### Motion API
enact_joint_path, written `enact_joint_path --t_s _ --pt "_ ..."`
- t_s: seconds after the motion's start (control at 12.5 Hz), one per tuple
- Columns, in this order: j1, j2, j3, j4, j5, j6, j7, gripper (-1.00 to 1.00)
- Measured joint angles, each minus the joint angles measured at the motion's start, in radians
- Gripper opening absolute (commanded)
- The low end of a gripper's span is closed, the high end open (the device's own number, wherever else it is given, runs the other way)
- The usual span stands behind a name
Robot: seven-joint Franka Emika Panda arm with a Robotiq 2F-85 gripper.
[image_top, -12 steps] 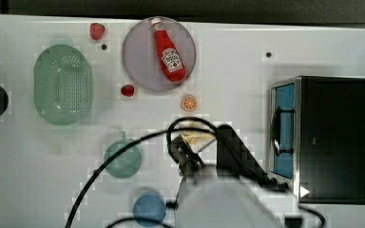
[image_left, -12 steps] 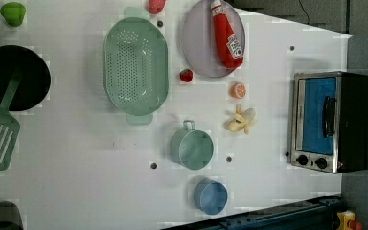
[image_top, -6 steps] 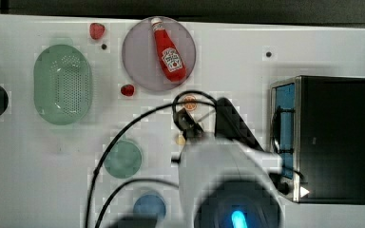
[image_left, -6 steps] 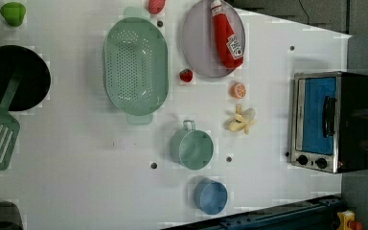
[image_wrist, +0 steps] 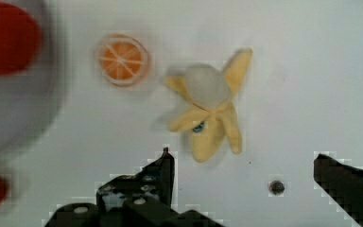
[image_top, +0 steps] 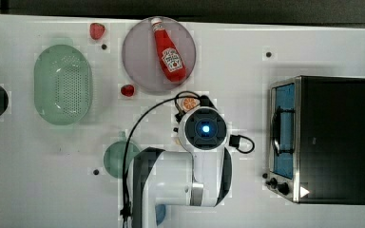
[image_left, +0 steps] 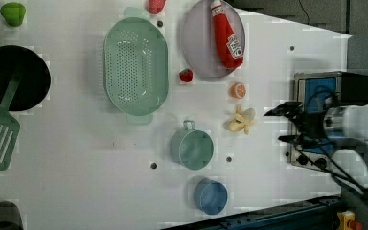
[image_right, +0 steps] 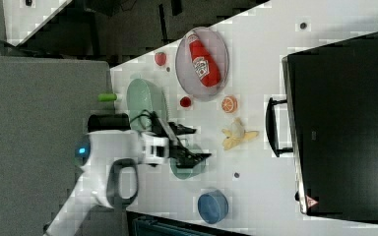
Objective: Pick banana from table and place on oven.
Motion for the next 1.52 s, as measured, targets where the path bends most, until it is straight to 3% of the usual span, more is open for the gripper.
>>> enact_joint_path --t_s 0.56,0.64,1.12,1.2,1.52 --pt "0.014 0.265 -0.008 -0.043 0.003 0.261 0.001 1.0" --pt "0.009 0.307 -0.002 -0.043 -0.006 0.309 0.001 0.92" --pt "0.019 0.355 -0.012 -0.037 -0.011 0.397 0.002 -0.48" --pt "0.016 0.347 -0.009 -0.043 0.009 0.409 0.002 -0.57" --pt "-0.014 0.321 -0.001 -0.029 -0.025 0.399 0.002 -0.57"
